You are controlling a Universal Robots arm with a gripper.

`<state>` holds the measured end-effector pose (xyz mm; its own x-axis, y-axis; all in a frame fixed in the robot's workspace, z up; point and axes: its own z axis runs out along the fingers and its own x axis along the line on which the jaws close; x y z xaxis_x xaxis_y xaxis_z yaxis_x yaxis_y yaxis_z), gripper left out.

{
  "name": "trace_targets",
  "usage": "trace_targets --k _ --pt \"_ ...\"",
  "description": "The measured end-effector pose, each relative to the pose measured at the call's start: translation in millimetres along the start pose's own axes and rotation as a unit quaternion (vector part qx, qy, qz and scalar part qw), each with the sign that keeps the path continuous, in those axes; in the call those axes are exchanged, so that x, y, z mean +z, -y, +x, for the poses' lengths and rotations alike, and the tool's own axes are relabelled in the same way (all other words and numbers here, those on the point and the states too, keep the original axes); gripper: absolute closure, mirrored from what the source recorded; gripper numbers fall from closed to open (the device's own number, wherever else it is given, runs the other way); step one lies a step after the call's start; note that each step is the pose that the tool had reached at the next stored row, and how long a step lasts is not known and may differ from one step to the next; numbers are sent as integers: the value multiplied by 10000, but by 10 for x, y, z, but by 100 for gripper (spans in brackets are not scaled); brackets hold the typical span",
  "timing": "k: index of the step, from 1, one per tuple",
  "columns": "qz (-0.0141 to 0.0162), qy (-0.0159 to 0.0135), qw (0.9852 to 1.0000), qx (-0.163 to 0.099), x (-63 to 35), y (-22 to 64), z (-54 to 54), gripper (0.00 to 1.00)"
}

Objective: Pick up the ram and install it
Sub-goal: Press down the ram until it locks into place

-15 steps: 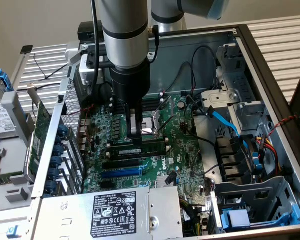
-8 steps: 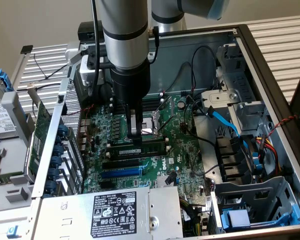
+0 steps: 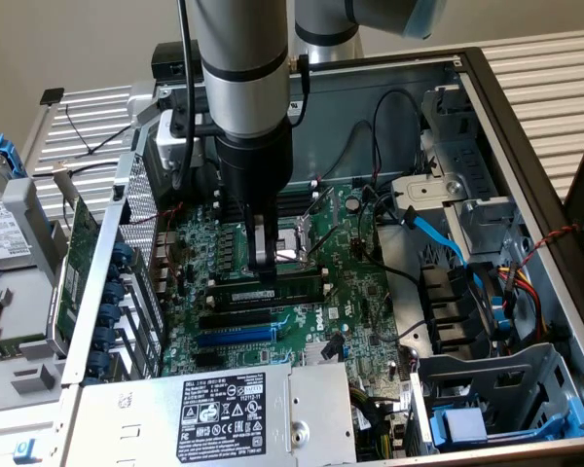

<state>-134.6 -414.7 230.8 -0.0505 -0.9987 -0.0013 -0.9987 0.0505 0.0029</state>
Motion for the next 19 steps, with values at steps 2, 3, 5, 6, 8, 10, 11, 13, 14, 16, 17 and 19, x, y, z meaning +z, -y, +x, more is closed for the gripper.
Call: trace_targets --k 2,3,5,6,8,10,11,13,14,16,17,19 --pt "-1 -2 10000 0 8 0 0 90" --pt "-1 -2 10000 0 12 0 -1 90" --pt "-1 -1 10000 0 14 0 -2 90" --pt "0 0 10000 0 16 0 -2 90" --pt "0 1 10000 0 16 0 -2 90" --pt "1 1 10000 0 16 0 -2 90" --pt "0 1 10000 0 16 0 -2 90" --pt "0 1 10000 0 16 0 -2 90" --pt "0 1 10000 0 16 -1 0 90" --pt "0 1 10000 0 17 0 5 90" --pt "0 1 10000 -1 16 0 8 90" --pt "0 1 10000 -1 16 0 9 90"
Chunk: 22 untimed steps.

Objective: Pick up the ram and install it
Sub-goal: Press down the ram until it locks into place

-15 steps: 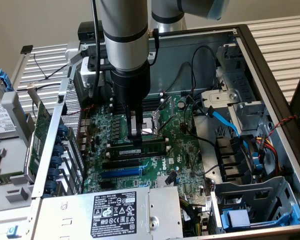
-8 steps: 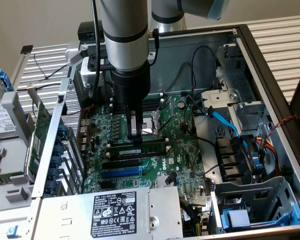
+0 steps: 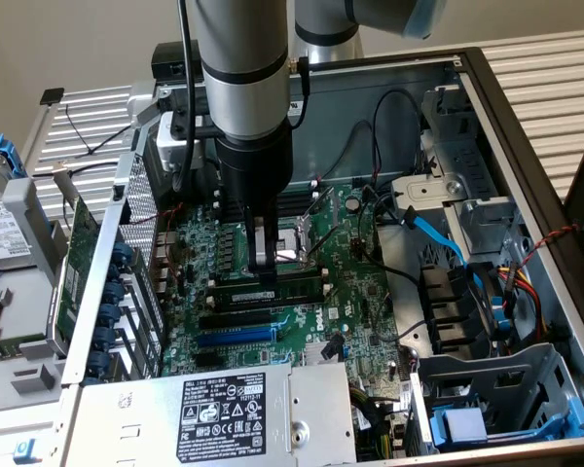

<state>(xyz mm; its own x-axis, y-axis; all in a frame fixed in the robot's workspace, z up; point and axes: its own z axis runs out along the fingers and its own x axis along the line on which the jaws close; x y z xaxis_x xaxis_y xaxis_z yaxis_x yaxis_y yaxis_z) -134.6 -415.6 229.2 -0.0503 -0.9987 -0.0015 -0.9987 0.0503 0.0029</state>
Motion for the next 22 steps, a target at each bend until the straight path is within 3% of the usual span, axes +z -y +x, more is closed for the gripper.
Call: trace_targets --k 22 --pt "-1 0 10000 -3 37 -13 2 90"
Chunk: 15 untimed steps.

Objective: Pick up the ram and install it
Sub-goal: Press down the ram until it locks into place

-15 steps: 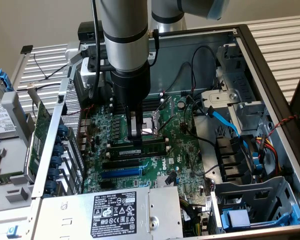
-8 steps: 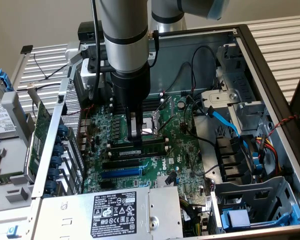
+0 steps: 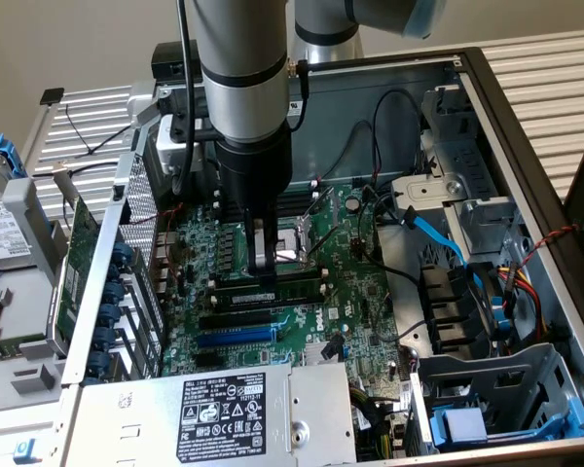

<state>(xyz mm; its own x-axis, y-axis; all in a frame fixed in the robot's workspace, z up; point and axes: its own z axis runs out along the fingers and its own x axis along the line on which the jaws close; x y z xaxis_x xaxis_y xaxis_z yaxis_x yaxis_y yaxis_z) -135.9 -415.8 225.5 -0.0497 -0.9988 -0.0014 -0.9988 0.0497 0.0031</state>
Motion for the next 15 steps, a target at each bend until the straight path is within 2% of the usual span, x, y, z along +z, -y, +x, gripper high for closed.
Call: trace_targets --k 4,6,15 --pt "4 11 10000 2 -36 -1 -3 90" --pt "2 2 10000 2 -80 -1 -1 90" --pt "1 2 10000 0 -175 0 -1 90"
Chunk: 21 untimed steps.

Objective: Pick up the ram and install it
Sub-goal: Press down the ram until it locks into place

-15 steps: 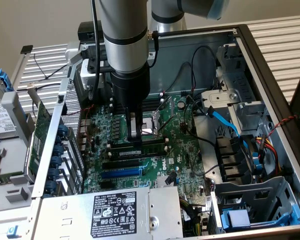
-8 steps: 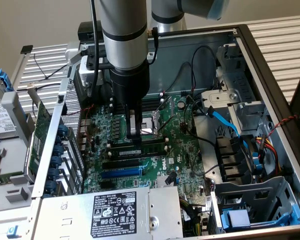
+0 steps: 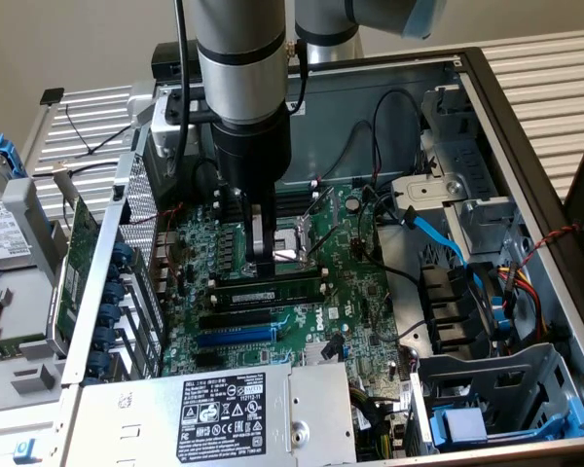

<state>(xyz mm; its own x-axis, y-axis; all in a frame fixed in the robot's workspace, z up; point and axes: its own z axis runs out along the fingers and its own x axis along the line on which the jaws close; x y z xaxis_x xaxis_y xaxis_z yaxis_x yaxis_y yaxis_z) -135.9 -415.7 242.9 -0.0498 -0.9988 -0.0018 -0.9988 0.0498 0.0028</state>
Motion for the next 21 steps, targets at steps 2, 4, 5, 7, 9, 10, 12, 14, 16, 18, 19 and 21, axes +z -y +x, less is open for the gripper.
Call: trace_targets --k 2,4,5,7,9,10,12,14,16,18,19,21 --pt "0 0 10000 0 0 0 0 90" --pt "0 0 10000 0 0 0 0 90" --pt "0 -1 10000 0 -1 0 0 90" --pt "0 0 10000 0 -1 0 0 90" --pt "-1 -1 10000 0 -1 0 0 90" --pt "-1 -1 10000 6 -1 0 0 90" --pt "-1 -1 9999 126 -1 0 -1 90" --pt "-1 0 9996 270 1 0 -1 90" --pt "0 0 9991 425 2 0 -1 90" --pt "0 1 9983 585 3 0 -1 90" --pt "0 1 9978 665 4 0 -1 90" --pt "0 1 9966 822 4 0 -1 90"
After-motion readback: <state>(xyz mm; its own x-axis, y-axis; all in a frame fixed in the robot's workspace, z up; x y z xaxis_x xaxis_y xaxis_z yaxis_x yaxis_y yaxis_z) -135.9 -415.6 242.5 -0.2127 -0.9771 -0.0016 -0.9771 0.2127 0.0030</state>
